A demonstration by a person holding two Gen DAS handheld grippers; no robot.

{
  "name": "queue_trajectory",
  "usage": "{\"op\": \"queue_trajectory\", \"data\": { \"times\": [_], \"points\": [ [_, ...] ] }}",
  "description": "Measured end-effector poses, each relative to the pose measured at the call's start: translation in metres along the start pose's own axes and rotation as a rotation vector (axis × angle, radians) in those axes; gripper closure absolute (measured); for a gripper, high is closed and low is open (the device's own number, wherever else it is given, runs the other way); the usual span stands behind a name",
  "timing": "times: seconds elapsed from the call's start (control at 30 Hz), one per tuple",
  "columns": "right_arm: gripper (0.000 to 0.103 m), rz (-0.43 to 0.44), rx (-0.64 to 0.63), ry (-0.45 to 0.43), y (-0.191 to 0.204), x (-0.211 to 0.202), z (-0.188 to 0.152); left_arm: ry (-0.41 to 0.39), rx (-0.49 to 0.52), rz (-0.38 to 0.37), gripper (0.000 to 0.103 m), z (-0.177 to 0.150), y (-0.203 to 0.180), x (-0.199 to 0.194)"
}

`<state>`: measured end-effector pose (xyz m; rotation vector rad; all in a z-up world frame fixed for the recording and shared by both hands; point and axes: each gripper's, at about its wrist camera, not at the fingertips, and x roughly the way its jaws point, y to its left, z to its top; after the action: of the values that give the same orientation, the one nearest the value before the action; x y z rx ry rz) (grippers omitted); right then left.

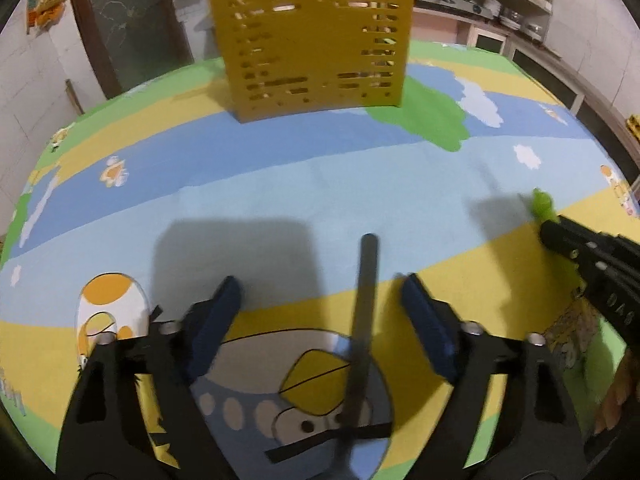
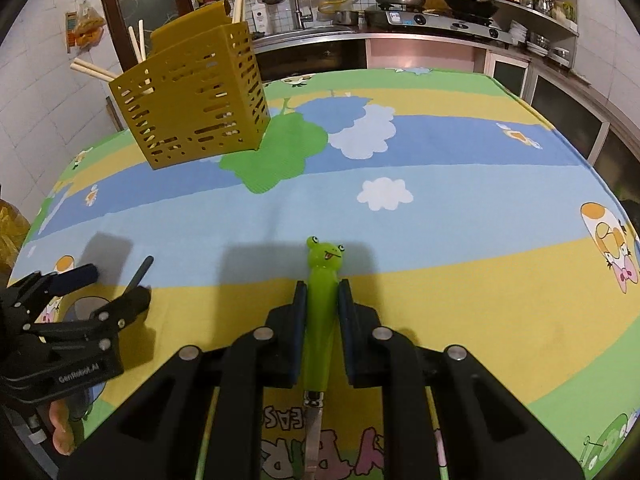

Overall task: Organize utensils
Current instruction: 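Lift the green utensil with the right tool while the left tool approaches the black-handled utensil, then close the left tool on the long metal spoon handle and lift it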

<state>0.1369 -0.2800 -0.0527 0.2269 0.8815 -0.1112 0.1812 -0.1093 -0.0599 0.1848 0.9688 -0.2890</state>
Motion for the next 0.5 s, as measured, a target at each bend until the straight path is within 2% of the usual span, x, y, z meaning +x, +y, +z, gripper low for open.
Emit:
{"op": "queue_trajectory", "data": {
  "times": [0.1, 0.23, 0.27, 0.3, 0.4, 0.5],
  "points": [
    [0.087, 0.006, -0.004, 0.003, 0.001, 0.001, 0.0, 0.021, 0.013, -0.016, 0.054, 0.006, -0.006, -0.001],
    [0.087, -0.001, -0.011, 0.014, 0.003, 0.003, 0.002, 0.043, 0.037, -0.022, 0.073, 0.011, -0.009, 0.001],
    [0.087, -0.004, -0.013, 0.017, 0.003, 0.003, 0.003, 0.046, 0.033, -0.024, 0.085, 0.012, -0.007, 0.001],
    [0.087, -0.01, -0.015, 0.022, 0.004, 0.003, 0.003, 0.05, 0.022, -0.022, 0.092, 0.013, -0.004, 0.001],
    [0.087, -0.027, -0.021, 0.034, 0.008, 0.005, 0.006, 0.059, -0.028, -0.054, 0.094, 0.016, 0.009, 0.002],
    [0.087, -0.026, -0.031, 0.041, 0.013, 0.006, 0.008, 0.048, -0.042, -0.024, 0.094, 0.013, 0.016, 0.001]
  ]
}}
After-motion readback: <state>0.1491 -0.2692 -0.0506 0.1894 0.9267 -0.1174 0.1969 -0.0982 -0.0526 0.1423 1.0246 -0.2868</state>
